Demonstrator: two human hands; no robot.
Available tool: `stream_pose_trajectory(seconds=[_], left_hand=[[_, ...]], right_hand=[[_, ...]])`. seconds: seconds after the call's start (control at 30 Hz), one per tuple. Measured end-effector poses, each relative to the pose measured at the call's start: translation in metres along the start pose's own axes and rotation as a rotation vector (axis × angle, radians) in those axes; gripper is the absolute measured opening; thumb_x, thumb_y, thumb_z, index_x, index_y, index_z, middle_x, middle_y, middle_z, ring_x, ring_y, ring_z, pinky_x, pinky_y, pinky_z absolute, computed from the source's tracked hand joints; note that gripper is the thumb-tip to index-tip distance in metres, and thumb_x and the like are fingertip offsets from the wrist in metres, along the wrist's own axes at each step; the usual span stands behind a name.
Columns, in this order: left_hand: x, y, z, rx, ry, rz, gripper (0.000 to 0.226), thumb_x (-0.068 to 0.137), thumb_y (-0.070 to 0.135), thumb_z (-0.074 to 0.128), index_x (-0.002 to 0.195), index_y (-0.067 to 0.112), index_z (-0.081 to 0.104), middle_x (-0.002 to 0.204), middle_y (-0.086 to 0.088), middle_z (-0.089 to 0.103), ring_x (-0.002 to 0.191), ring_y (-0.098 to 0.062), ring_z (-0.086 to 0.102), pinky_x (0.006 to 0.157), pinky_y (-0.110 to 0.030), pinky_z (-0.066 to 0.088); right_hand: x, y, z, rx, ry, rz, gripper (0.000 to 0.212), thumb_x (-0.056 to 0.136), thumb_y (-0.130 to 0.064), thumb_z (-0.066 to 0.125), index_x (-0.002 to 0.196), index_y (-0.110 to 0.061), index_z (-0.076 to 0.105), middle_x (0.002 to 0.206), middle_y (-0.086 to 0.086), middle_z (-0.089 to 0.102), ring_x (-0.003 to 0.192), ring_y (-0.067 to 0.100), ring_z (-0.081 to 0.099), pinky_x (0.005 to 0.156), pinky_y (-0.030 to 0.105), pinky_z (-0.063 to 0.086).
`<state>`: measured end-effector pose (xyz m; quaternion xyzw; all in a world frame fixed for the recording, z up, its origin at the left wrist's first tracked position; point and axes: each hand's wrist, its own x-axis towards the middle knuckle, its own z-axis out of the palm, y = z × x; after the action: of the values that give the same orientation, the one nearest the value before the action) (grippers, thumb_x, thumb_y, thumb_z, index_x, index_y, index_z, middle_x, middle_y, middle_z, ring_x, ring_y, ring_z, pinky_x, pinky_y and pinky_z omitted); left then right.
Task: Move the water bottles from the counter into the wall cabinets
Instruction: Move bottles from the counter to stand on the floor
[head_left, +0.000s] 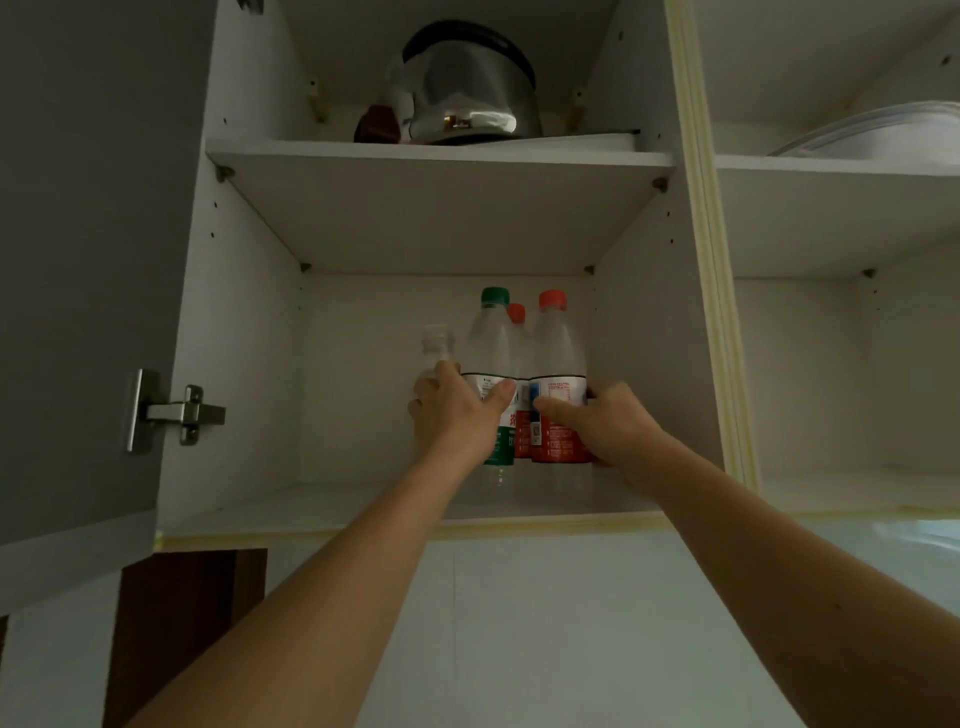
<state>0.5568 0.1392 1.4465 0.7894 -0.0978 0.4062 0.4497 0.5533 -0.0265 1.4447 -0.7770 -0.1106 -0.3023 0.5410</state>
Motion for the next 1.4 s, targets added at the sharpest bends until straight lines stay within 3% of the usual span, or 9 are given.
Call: stream_pose_trajectory(seconds=[0.23,0.6,0.7,0.83,0.97,1.1,1.17,1.23,1.4], left_hand=[[0.007,0.002,0.007,0.039,-0.013,-0.033,0.065,0.095,0.049,0.062,0.141,0.009,0.041,0.144,-0.014,0.04,0.132,-0.036,0.041,0.098,-0.043,0.042],[-0.007,0.01,-0.006,0.102,0.014,-0.054,0.054,0.092,0.035,0.071,0.132,0.005,0.051,0.136,-0.017,0.049,0.119,-0.034,0.055,0.096,-0.043,0.051],[-0.024,0.014,-0.02,0.061,0.063,-0.07,0.053,0.093,0.036,0.07,0.132,0.007,0.049,0.132,-0.016,0.052,0.115,-0.033,0.058,0.094,-0.042,0.052],[-0.06,0.032,-0.039,0.015,0.109,-0.003,0.042,0.097,0.037,0.064,0.126,0.009,0.053,0.124,-0.01,0.059,0.108,-0.025,0.06,0.091,-0.037,0.053],[-0.113,0.058,-0.049,-0.094,0.125,0.126,0.032,0.099,0.038,0.06,0.12,0.013,0.058,0.108,0.001,0.062,0.092,-0.01,0.06,0.082,-0.028,0.053],[-0.178,0.068,-0.04,-0.2,0.005,0.17,0.026,0.099,0.038,0.06,0.109,0.014,0.063,0.093,0.003,0.066,0.085,-0.012,0.064,0.076,-0.032,0.056],[-0.214,0.063,-0.03,-0.166,-0.05,0.177,0.025,0.1,0.038,0.059,0.102,0.014,0.064,0.085,0.001,0.067,0.08,-0.015,0.066,0.07,-0.033,0.055],[-0.25,0.053,-0.019,-0.111,-0.094,0.183,0.029,0.1,0.04,0.057,0.091,0.014,0.065,0.074,0.002,0.067,0.066,-0.003,0.061,0.063,-0.019,0.047],[-0.339,0.023,0.011,-0.137,-0.263,0.014,0.045,0.098,0.047,0.057,0.072,0.011,0.064,0.051,0.013,0.052,0.049,-0.003,0.045,0.05,-0.017,0.034]], right_hand=[[0.006,0.003,0.002,-0.021,0.002,0.044,0.041,0.087,-0.042,0.076,0.116,-0.016,0.065,0.094,0.004,0.073,0.077,0.016,0.072,0.053,0.026,0.052],[-0.016,0.002,-0.003,-0.187,0.008,0.026,0.045,0.091,-0.036,0.073,0.125,-0.012,0.057,0.112,0.007,0.068,0.088,0.016,0.067,0.07,0.029,0.056],[-0.04,-0.001,-0.015,-0.301,0.093,-0.071,0.054,0.092,-0.038,0.07,0.136,-0.014,0.049,0.127,0.009,0.058,0.103,0.021,0.06,0.092,0.042,0.055],[-0.09,-0.01,-0.045,-0.381,0.135,-0.235,0.052,0.096,-0.04,0.063,0.14,-0.015,0.049,0.127,0.004,0.051,0.097,0.016,0.053,0.085,0.035,0.047],[-0.147,0.003,-0.079,-0.39,0.113,-0.36,0.034,0.099,-0.04,0.057,0.125,-0.018,0.057,0.113,-0.003,0.055,0.097,0.015,0.059,0.084,0.033,0.052],[-0.203,0.034,-0.106,-0.273,0.094,-0.326,0.022,0.1,-0.037,0.055,0.113,-0.022,0.063,0.109,-0.008,0.062,0.093,0.0,0.059,0.074,0.008,0.045],[-0.234,0.053,-0.116,-0.222,0.086,-0.253,0.025,0.101,-0.034,0.05,0.098,-0.015,0.066,0.099,-0.002,0.068,0.091,0.005,0.062,0.077,0.016,0.05],[-0.266,0.072,-0.124,-0.206,0.07,-0.152,0.04,0.101,-0.032,0.045,0.09,0.001,0.064,0.087,0.01,0.068,0.084,0.021,0.063,0.079,0.042,0.053],[-0.36,0.124,-0.142,-0.259,0.058,0.055,0.04,0.103,-0.029,0.047,0.076,-0.005,0.064,0.072,0.001,0.066,0.076,0.022,0.063,0.076,0.037,0.049]])
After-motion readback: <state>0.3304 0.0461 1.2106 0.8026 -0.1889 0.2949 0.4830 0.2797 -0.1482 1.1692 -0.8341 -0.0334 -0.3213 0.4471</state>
